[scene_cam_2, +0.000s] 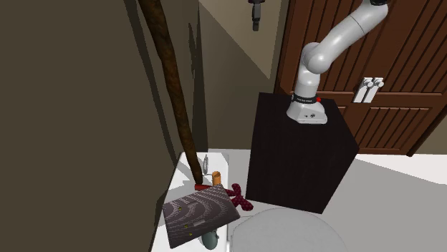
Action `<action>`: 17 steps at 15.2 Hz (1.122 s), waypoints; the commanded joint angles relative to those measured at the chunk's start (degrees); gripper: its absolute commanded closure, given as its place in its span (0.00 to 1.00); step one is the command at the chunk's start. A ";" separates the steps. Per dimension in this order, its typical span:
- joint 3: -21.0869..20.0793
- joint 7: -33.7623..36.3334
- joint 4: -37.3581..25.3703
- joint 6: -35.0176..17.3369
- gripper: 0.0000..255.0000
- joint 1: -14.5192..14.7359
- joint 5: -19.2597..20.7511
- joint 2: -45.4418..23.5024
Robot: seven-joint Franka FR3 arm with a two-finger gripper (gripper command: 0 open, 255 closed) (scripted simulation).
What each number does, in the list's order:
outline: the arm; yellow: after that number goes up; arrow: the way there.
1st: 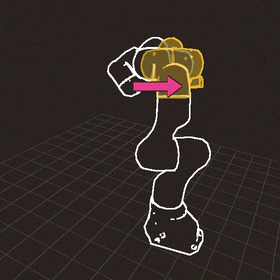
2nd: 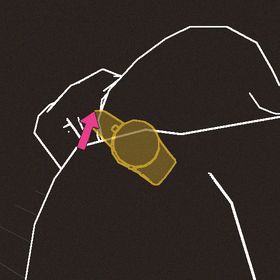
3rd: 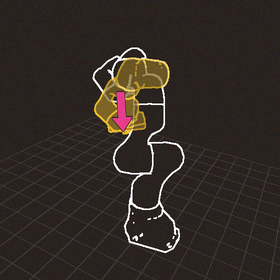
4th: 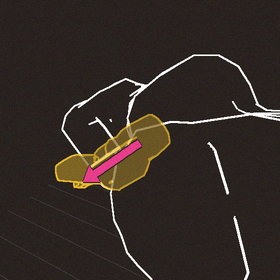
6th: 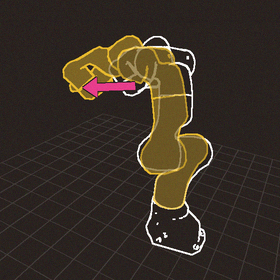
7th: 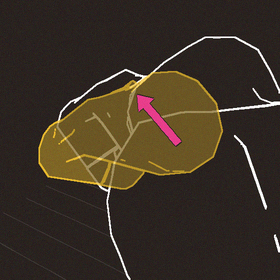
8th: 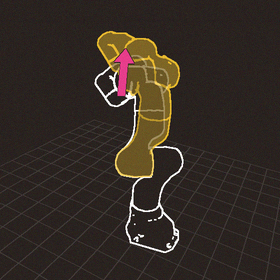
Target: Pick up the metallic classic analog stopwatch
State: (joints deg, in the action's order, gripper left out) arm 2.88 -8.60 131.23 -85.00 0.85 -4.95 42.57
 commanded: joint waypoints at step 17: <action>-22.61 36.09 21.35 -22.17 0.00 -0.02 -18.46 2.45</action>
State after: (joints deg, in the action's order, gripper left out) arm -17.89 24.83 152.17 -105.38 0.68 -21.95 45.95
